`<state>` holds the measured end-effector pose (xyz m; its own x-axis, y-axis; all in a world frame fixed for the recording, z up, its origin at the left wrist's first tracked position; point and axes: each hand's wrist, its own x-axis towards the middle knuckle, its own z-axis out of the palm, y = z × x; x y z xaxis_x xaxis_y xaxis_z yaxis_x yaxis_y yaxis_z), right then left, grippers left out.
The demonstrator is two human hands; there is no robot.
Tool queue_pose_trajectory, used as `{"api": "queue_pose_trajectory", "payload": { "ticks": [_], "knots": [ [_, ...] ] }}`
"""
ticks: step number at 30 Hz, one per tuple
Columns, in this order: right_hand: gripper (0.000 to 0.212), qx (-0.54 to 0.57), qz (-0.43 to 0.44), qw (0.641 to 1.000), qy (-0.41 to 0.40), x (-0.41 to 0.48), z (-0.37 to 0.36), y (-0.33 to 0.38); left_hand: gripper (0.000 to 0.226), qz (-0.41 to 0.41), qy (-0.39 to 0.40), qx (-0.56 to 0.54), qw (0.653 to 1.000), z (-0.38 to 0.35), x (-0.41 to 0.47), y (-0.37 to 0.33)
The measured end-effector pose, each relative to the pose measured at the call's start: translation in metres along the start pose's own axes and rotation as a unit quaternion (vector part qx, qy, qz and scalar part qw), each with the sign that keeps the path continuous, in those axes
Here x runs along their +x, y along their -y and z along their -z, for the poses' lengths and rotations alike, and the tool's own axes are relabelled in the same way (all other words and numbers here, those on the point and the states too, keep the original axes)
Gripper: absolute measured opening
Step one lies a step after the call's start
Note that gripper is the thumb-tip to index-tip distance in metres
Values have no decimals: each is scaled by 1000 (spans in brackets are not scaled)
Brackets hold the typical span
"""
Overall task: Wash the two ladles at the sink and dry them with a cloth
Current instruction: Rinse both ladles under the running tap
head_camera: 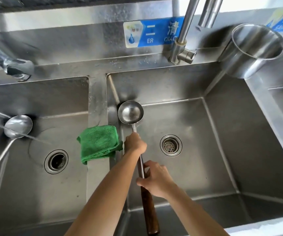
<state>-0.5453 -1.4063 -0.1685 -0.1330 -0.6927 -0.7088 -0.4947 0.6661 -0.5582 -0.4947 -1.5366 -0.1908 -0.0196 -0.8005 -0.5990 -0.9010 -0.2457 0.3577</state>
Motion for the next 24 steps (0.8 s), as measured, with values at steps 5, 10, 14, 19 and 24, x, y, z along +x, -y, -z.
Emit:
{"api": "queue_pose_trajectory", "payload": {
  "ticks": [5, 10, 14, 19, 24],
  "knots": [
    [62, 33, -25, 999, 25, 8, 4, -1, 26, -33, 1, 43, 999, -3, -1, 1],
    [60, -11, -19, 999, 24, 10, 15, 6, 36, -73, 24, 53, 996, 0, -12, -1],
    [26, -53, 22, 992, -111, 12, 32, 32, 35, -158, 25, 33, 987, 24, -21, -12],
    [20, -45, 93, 967, -233, 6, 43, 84, 25, -254, -33, -117, 960, 83, -42, -11],
    [31, -72, 231, 929, -279, -9, 10, 155, 20, -274, -138, -181, 934, 164, -47, 58]
  ]
}}
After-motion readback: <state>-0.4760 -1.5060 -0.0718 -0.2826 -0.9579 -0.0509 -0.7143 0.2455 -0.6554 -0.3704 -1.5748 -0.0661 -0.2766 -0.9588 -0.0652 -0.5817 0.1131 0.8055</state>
